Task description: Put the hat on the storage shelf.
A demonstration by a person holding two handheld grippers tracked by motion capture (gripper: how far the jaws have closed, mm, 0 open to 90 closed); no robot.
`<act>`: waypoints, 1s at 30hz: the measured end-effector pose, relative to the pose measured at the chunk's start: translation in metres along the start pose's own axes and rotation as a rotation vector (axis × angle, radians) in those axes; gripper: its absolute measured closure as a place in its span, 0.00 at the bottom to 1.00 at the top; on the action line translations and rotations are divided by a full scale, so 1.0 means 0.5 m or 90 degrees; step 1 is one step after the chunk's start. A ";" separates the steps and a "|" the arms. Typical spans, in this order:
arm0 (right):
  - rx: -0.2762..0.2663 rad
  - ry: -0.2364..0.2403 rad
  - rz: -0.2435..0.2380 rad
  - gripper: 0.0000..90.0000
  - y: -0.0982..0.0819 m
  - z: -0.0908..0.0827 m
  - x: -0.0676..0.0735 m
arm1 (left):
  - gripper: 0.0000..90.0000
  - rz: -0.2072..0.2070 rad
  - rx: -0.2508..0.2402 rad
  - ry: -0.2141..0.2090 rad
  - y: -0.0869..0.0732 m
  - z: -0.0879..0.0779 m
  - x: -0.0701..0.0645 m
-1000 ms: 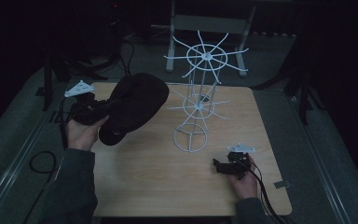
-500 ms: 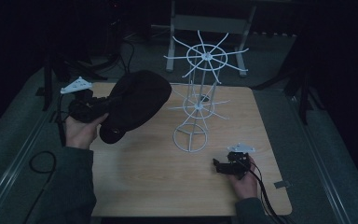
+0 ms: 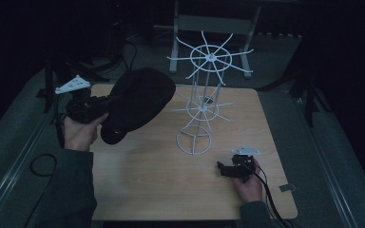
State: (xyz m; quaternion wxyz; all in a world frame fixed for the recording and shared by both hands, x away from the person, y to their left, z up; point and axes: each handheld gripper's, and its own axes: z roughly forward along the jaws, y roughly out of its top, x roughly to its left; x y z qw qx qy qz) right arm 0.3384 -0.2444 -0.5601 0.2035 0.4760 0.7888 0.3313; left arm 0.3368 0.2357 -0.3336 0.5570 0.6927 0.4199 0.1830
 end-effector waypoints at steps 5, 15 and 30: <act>0.000 0.000 0.001 0.13 0.000 0.000 0.000 | 0.94 0.002 -0.011 -0.009 0.009 -0.008 -0.004; 0.000 0.000 0.001 0.13 0.000 0.000 0.000 | 0.94 0.009 -0.018 -0.014 0.016 -0.016 -0.008; 0.000 0.000 0.002 0.13 0.000 0.000 0.000 | 0.94 0.011 -0.046 -0.029 0.036 -0.033 -0.016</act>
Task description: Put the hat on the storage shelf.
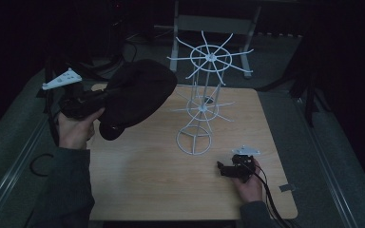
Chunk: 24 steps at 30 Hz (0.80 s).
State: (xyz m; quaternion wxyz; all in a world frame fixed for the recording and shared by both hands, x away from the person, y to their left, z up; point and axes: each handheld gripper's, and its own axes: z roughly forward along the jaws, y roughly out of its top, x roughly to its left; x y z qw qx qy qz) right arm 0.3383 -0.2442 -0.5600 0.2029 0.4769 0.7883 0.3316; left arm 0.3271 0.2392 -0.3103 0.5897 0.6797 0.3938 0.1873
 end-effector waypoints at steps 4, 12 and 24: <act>0.000 0.000 0.000 0.13 0.000 0.000 0.000 | 0.94 -0.002 -0.008 -0.004 0.004 -0.004 -0.002; 0.000 0.000 0.000 0.13 0.000 0.000 0.000 | 0.94 -0.003 -0.020 -0.007 0.009 -0.009 -0.005; 0.000 0.000 0.000 0.13 0.000 0.000 0.000 | 0.94 -0.024 -0.050 -0.015 0.012 -0.019 0.000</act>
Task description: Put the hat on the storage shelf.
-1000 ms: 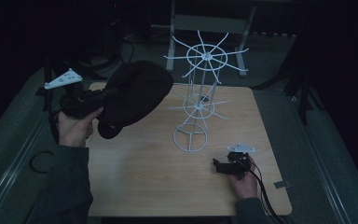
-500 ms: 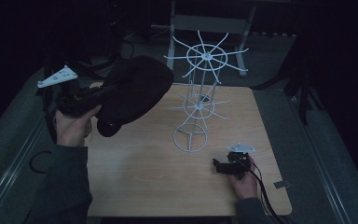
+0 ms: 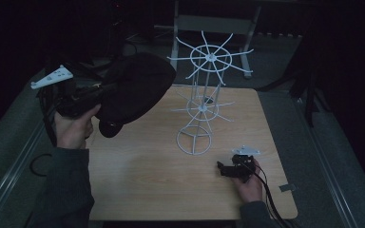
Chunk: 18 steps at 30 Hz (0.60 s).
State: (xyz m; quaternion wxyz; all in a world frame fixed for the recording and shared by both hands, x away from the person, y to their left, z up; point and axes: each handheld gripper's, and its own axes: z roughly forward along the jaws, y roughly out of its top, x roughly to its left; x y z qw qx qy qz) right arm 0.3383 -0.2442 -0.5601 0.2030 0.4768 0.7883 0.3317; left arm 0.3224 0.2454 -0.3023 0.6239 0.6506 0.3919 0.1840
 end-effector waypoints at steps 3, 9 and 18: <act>0.000 0.000 0.000 0.13 0.000 0.000 0.000 | 0.94 -0.006 -0.007 -0.001 0.001 -0.002 0.002; 0.000 0.000 0.000 0.13 0.000 0.000 0.000 | 0.94 -0.013 -0.020 0.002 0.003 -0.009 0.004; 0.000 0.000 0.000 0.13 0.000 0.000 0.000 | 0.94 -0.027 -0.038 -0.009 0.004 -0.010 0.007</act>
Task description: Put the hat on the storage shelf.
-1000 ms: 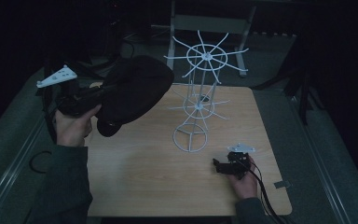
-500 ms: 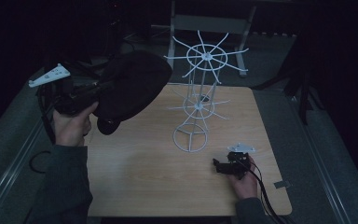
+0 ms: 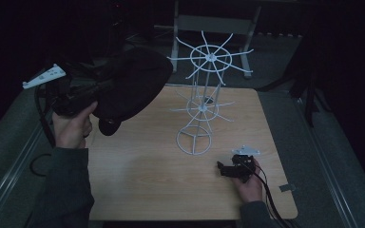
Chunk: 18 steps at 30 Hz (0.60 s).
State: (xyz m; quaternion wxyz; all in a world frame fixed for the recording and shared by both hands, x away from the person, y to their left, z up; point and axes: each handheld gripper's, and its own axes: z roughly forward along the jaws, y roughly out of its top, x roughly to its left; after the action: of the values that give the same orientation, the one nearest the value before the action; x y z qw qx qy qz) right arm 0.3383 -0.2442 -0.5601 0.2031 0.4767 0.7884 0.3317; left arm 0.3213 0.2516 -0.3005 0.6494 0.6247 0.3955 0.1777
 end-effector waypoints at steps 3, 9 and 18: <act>0.000 0.000 0.000 0.13 0.000 0.000 0.000 | 0.94 -0.003 -0.011 -0.001 -0.002 0.000 0.002; 0.000 0.000 0.000 0.13 0.000 0.000 0.000 | 0.94 -0.006 -0.030 -0.002 -0.001 -0.003 0.001; 0.000 0.000 0.000 0.13 0.000 0.000 0.000 | 0.94 -0.013 -0.054 -0.011 0.002 -0.009 0.001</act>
State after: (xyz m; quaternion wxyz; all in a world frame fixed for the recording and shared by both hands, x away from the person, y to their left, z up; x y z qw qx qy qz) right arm 0.3383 -0.2442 -0.5601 0.2031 0.4768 0.7883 0.3317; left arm 0.3186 0.2549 -0.2995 0.6803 0.5941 0.3887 0.1820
